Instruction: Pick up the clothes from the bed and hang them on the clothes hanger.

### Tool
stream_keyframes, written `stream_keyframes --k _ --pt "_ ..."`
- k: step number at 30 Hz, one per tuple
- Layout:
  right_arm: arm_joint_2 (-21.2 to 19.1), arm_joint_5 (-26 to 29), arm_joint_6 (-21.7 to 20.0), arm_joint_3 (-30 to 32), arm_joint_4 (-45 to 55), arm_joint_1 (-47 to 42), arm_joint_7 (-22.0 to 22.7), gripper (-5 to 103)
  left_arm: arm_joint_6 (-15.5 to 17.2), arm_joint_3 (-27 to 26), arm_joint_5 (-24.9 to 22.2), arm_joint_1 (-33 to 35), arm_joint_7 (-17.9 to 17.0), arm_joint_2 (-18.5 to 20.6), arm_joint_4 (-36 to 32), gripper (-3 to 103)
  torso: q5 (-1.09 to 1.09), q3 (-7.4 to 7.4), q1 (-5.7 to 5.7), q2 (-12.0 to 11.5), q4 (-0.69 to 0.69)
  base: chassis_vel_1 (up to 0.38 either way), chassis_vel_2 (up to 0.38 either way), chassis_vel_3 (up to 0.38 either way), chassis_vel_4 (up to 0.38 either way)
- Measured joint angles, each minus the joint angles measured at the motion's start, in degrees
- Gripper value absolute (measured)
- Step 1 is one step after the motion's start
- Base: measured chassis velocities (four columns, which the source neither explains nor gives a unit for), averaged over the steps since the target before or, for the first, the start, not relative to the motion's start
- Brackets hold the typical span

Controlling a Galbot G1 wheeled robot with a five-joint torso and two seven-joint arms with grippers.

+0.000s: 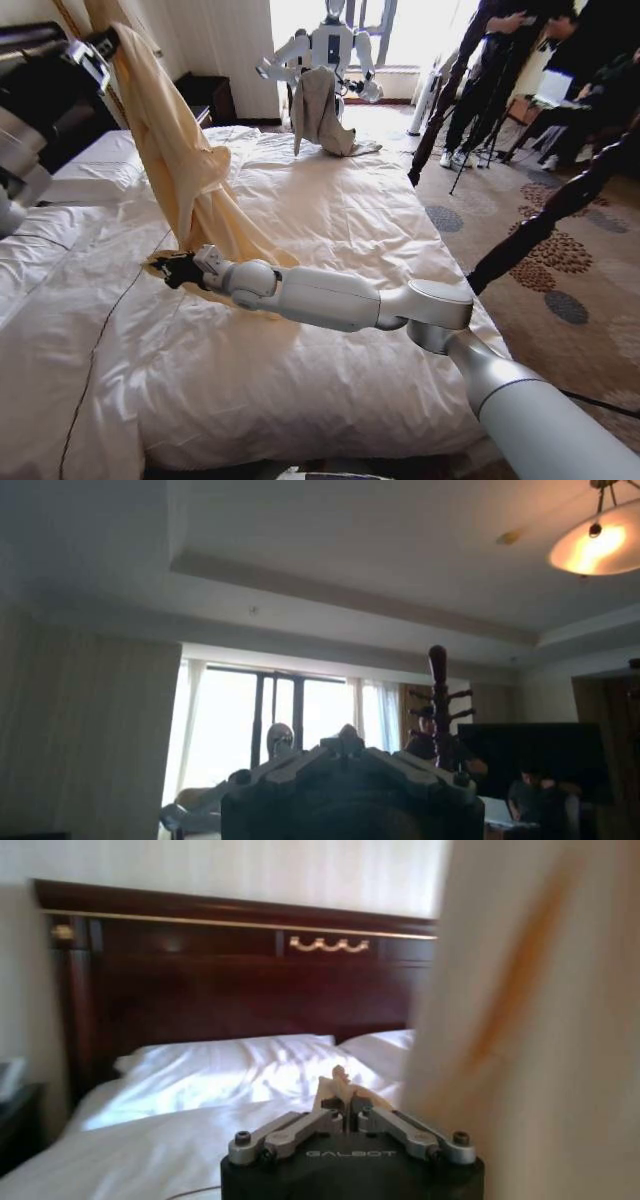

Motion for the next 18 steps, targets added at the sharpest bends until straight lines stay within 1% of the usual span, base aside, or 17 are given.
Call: stream_keyframes --k 3,4,5,6,7,8,10,11,12,13,14,16,17,18 --pt "-0.13 -1.45 0.01 0.59 -3.03 -0.98 2.13 0 -2.13 -0.36 -3.95 -0.16 5.05 0.35 -1.51 0 0.01 0.00 0.00 0.00 -0.01 0.000 0.000 0.000 0.000" --pt "-0.13 -1.45 0.01 0.59 -3.03 -0.98 2.13 0 -2.13 -0.36 -3.95 -0.16 5.05 0.35 -1.51 0 0.01 0.00 0.00 0.00 -0.01 0.000 0.000 0.000 0.000" --pt "-0.16 -2.25 -0.08 0.11 -3.60 -1.65 2.75 0 -2.19 -0.39 -4.73 0.40 6.43 0.06 -2.78 0 0.02 0.00 0.00 0.00 -0.01 0.000 0.000 0.000 0.000" --pt "-0.19 -2.92 -0.16 -0.56 -3.90 -2.37 3.45 0 -2.10 -0.31 -5.06 0.92 7.08 -0.46 -4.28 0 0.01 0.00 0.00 0.00 0.01 0.000 0.000 0.000 0.000" --pt "-0.22 -3.16 -0.47 -1.31 -3.92 -3.02 4.25 -3 -1.40 0.15 -5.17 1.44 7.28 -1.35 -6.34 0 0.01 0.00 0.00 0.00 0.01 0.000 0.000 0.000 0.000" --pt "-0.22 -3.16 -0.47 -1.31 -3.92 -3.02 4.25 -3 -1.40 0.15 -5.17 1.44 7.28 -1.35 -6.34 0 0.01 0.00 0.00 0.00 0.01 0.000 0.000 0.000 0.000" --pt "-0.27 -2.85 -1.04 -2.60 -3.15 -3.89 5.75 -2 0.16 1.47 -4.64 2.27 6.98 -3.33 -9.79 0 0.01 0.00 0.00 0.00 0.00 0.000 0.000 0.000 0.000" --pt "-0.29 -2.37 -1.29 -3.15 -2.51 -4.13 6.18 -1 0.81 1.83 -4.14 2.58 6.83 -3.96 -10.64 0 0.00 0.00 0.00 0.00 0.00 0.000 0.000 0.000 0.000" --pt "-0.31 -1.81 -1.62 -3.62 -1.54 -4.39 6.67 0 2.15 2.18 -3.52 2.90 6.76 -4.72 -11.44 0 0.00 0.00 0.00 0.00 0.00 0.000 0.000 0.000 0.000" --pt "-0.31 -1.81 -1.62 -3.62 -1.54 -4.39 6.67 0 2.15 2.18 -3.52 2.90 6.76 -4.72 -11.44 0 0.00 0.00 0.00 0.00 0.00 0.000 0.000 0.000 0.000" --pt "-0.32 -1.49 -1.80 -3.85 -0.80 -4.60 7.13 2 3.18 2.31 -3.23 3.13 6.94 -5.07 -11.67 0 0.01 0.00 0.00 0.00 0.00 0.000 0.000 0.000 0.000" --pt "-0.35 -1.01 -1.97 -3.95 0.38 -5.00 8.07 8 4.67 2.58 -2.93 3.92 8.67 -5.11 -11.70 11 0.00 0.00 0.00 0.00 0.01 0.000 0.000 0.000 0.000" --pt "-0.35 -1.01 -1.97 -3.95 0.38 -5.00 8.07 8 4.67 2.58 -2.93 3.92 8.67 -5.11 -11.70 11 0.00 0.00 0.00 0.00 0.01 0.000 0.000 0.000 0.000" --pt "-0.36 -0.77 -2.06 -3.94 0.84 -5.13 8.43 8 5.76 2.89 -2.66 4.47 9.71 -4.96 -11.90 16 -0.02 0.00 0.00 0.00 0.02 0.000 0.000 0.000 0.000"
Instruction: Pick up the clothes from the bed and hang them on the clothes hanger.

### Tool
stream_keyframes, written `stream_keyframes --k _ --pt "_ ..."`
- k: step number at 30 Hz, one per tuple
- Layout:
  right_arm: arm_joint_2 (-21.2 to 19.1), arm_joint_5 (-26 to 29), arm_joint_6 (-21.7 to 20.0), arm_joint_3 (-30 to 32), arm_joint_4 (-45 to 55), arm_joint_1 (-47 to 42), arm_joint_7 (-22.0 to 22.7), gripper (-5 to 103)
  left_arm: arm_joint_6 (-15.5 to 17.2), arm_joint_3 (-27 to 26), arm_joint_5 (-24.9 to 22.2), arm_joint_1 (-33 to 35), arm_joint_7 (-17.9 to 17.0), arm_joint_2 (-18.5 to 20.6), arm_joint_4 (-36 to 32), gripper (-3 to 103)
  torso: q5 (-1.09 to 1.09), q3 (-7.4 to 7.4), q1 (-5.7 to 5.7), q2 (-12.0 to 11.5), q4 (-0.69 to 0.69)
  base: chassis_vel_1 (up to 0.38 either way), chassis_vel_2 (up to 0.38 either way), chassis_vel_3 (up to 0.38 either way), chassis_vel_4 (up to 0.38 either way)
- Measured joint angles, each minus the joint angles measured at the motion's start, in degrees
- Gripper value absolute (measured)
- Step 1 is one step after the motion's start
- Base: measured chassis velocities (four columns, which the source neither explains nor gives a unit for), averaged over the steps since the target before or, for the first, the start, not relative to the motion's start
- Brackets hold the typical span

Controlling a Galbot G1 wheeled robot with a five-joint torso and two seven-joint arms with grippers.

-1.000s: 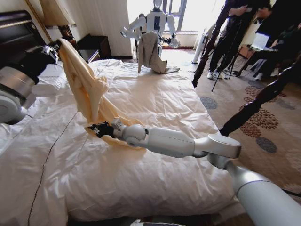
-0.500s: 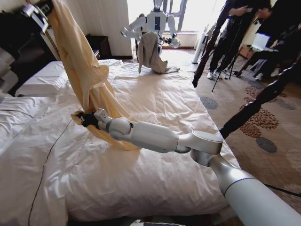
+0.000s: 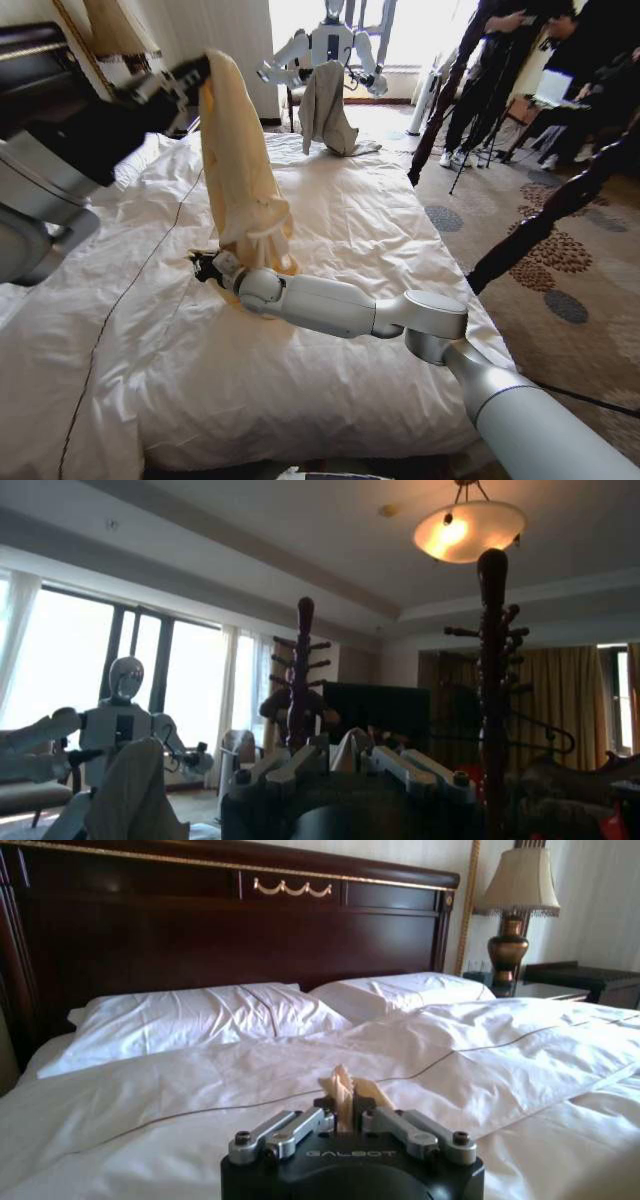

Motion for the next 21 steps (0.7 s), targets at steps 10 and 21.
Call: stream_keyframes --k 10,21 --pt "-0.06 1.27 -0.58 3.91 1.26 -1.46 3.12 49 3.28 8.62 8.18 2.44 -2.22 -4.30 -3.47 54 0.00 0.00 0.00 0.00 -0.01 0.000 0.000 0.000 0.000" --pt "-1.37 4.31 0.79 6.43 3.81 -1.84 -2.47 87 2.43 6.73 11.09 2.64 -5.60 -8.65 3.18 91 0.03 0.00 0.00 0.01 0.02 0.000 0.000 0.000 0.000"
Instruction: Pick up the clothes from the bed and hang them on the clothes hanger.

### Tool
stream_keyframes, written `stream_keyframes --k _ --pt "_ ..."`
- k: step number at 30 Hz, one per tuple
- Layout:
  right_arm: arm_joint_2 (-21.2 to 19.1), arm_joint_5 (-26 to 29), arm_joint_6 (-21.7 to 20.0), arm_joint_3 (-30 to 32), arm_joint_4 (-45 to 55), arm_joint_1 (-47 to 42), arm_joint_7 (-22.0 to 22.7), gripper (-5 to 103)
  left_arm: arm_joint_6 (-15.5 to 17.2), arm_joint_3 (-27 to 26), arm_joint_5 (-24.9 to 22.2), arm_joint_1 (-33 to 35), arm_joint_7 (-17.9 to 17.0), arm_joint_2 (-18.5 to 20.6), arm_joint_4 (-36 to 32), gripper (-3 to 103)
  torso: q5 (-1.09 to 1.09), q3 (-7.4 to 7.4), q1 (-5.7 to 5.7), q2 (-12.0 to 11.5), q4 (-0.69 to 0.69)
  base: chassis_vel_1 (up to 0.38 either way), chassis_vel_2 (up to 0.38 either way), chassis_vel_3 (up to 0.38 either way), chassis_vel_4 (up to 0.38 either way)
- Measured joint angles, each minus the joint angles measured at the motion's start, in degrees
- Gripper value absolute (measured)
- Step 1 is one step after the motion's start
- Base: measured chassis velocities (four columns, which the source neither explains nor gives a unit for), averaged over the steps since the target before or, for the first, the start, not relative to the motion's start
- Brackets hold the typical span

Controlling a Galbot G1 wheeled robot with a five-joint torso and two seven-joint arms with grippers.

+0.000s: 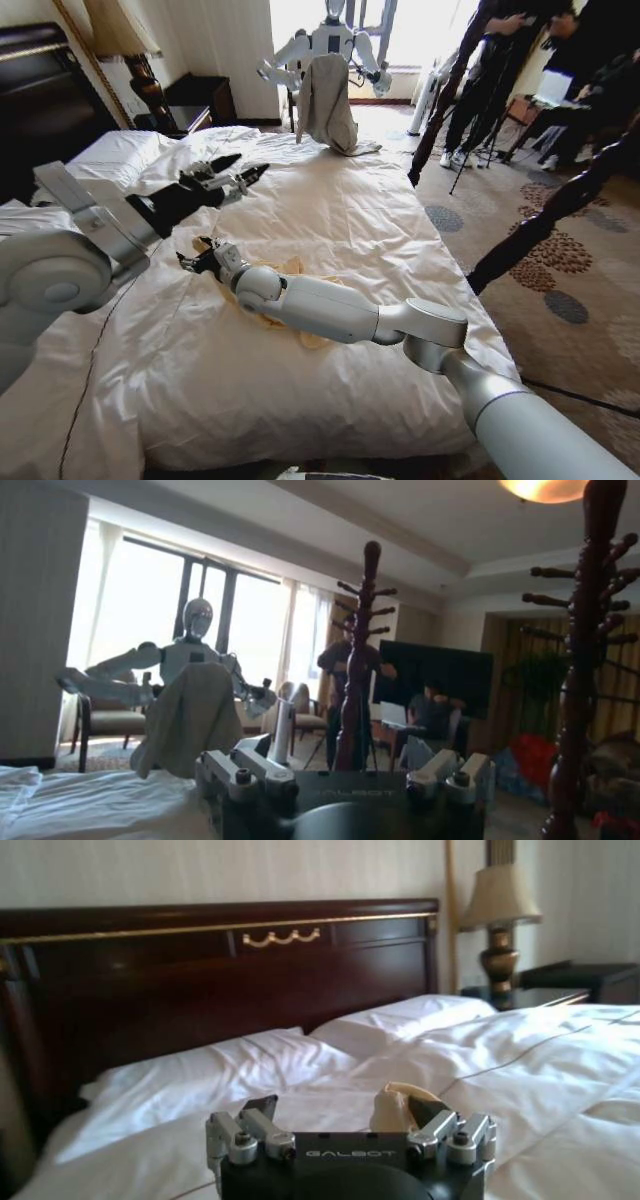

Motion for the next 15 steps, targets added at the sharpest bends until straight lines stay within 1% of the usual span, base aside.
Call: stream_keyframes --k 1,2,3,4,5,6,7,8,9,10,11,13,14,15 --pt "-1.32 4.14 -1.18 -0.71 1.83 0.38 -1.54 92 0.03 -0.05 0.28 0.01 -0.34 -0.83 0.47 96 -0.01 0.00 0.00 0.00 -0.01 0.000 0.000 0.000 0.000" --pt "-1.32 4.14 -1.18 -0.71 1.83 0.38 -1.54 92 0.03 -0.05 0.28 0.01 -0.34 -0.83 0.47 96 -0.01 0.00 0.00 0.00 -0.01 0.000 0.000 0.000 0.000" --pt "-2.46 8.88 -3.77 -1.15 3.73 0.53 -1.58 97 0.15 -0.05 0.51 -0.04 -0.46 -1.36 0.84 98 -0.01 0.00 -0.01 0.00 -0.01 0.000 0.000 0.000 0.000" --pt "-3.36 13.50 -7.37 -1.22 5.35 0.53 -0.04 97 0.20 -0.04 0.78 -0.17 -0.55 -1.74 1.09 100 -0.01 0.00 0.00 0.00 -0.02 0.000 0.000 0.000 0.000" --pt "-3.91 16.99 -10.09 -1.19 6.30 0.33 3.06 99 0.19 0.01 0.99 -0.30 -0.64 -1.96 1.23 100 0.00 0.00 -0.01 0.00 -0.04 0.000 0.000 0.000 0.000" --pt "-4.18 19.47 -11.35 -1.19 6.68 -0.04 6.96 100 0.17 0.22 1.19 -0.42 -0.75 -2.17 1.30 100 0.01 0.00 0.00 0.00 -0.04 0.000 0.000 0.000 0.000" --pt "-4.20 22.08 -12.16 -0.85 6.74 -0.63 12.00 100 0.15 0.51 1.41 -0.55 -0.91 -2.40 1.35 100 0.00 0.00 0.00 0.00 -0.04 0.000 0.000 0.000 0.000" --pt "-4.20 22.08 -12.16 -0.85 6.74 -0.63 12.00 100 0.15 0.51 1.41 -0.55 -0.91 -2.40 1.35 100 0.00 0.00 0.00 0.00 -0.04 0.000 0.000 0.000 0.000" --pt "-4.09 25.41 -13.35 0.45 6.71 -1.12 16.71 100 0.14 0.77 1.65 -0.62 -1.11 -2.68 1.42 100 -0.01 0.00 0.00 0.00 -0.04 0.000 0.000 0.000 0.000" --pt "-4.05 28.07 -14.51 1.50 6.75 -1.28 19.18 100 0.14 0.89 1.81 -0.62 -1.21 -2.86 1.51 100 -0.03 0.00 0.00 0.00 -0.03 0.000 0.000 0.000 0.000" --pt "-4.05 28.07 -14.51 1.50 6.75 -1.28 19.18 100 0.14 0.89 1.81 -0.62 -1.21 -2.86 1.51 100 -0.03 0.00 0.00 0.00 -0.03 0.000 0.000 0.000 0.000" --pt "-4.70 35.16 -17.98 3.64 8.74 -1.41 25.67 100 0.12 1.05 2.41 -0.62 -1.50 -3.28 2.09 100 -0.02 0.00 0.00 0.00 -0.01 0.000 0.000 0.000 0.000" --pt "-5.57 36.11 -18.30 3.73 10.31 -1.43 27.83 100 0.21 1.04 2.67 -0.58 -1.68 -3.42 2.42 100 -0.01 0.00 0.00 0.00 -0.01 0.000 0.000 0.000 0.000" --pt "-5.57 36.11 -18.30 3.73 10.31 -1.43 27.83 100 0.21 1.04 2.67 -0.58 -1.68 -3.42 2.42 100 -0.01 0.00 0.00 0.00 -0.01 0.000 0.000 0.000 0.000"
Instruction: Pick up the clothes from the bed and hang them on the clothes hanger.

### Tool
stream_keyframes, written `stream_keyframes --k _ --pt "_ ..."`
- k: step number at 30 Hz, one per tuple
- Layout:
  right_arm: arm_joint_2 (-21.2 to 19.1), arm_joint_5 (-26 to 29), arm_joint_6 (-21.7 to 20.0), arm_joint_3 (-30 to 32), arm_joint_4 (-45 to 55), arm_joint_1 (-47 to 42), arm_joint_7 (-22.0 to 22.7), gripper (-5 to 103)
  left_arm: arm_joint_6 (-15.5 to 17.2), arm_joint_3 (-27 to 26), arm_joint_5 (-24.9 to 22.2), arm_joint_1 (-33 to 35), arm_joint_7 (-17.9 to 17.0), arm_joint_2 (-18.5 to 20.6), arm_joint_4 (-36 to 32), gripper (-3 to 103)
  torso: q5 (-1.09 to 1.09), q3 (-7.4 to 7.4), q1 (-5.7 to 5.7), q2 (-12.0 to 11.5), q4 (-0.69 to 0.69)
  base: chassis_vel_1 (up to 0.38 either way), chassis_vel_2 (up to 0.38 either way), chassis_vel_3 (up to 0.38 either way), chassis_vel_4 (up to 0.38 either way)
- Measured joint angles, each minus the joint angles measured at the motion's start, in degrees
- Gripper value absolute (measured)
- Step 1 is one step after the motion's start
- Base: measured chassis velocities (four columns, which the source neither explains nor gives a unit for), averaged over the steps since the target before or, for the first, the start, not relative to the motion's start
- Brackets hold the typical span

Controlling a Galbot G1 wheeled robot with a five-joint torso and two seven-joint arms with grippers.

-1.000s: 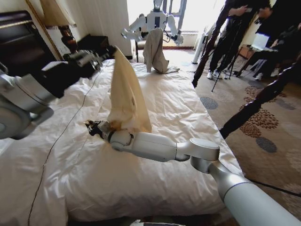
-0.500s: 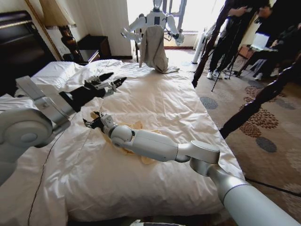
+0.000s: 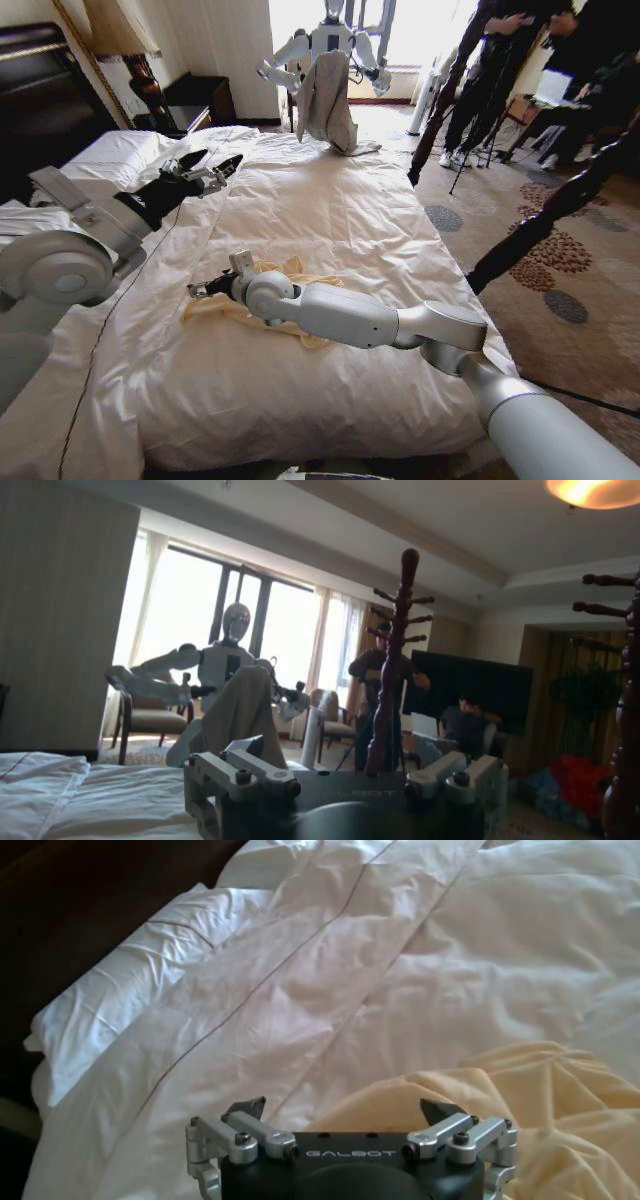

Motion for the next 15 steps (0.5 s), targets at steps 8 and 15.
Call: stream_keyframes --k 8,15 --pt "-11.58 -7.34 0.31 -0.55 8.57 1.12 -0.42 100 4.92 -0.49 3.56 0.55 -13.09 -4.20 3.97 100 0.01 0.00 0.00 0.00 -0.01 0.000 0.000 0.000 0.000" --pt "-25.19 -15.21 1.70 1.71 11.70 -0.93 -9.67 100 4.42 -3.17 12.78 7.90 -18.58 -12.98 8.01 100 0.02 0.01 0.01 -0.01 -0.01 0.000 0.000 0.000 0.000"
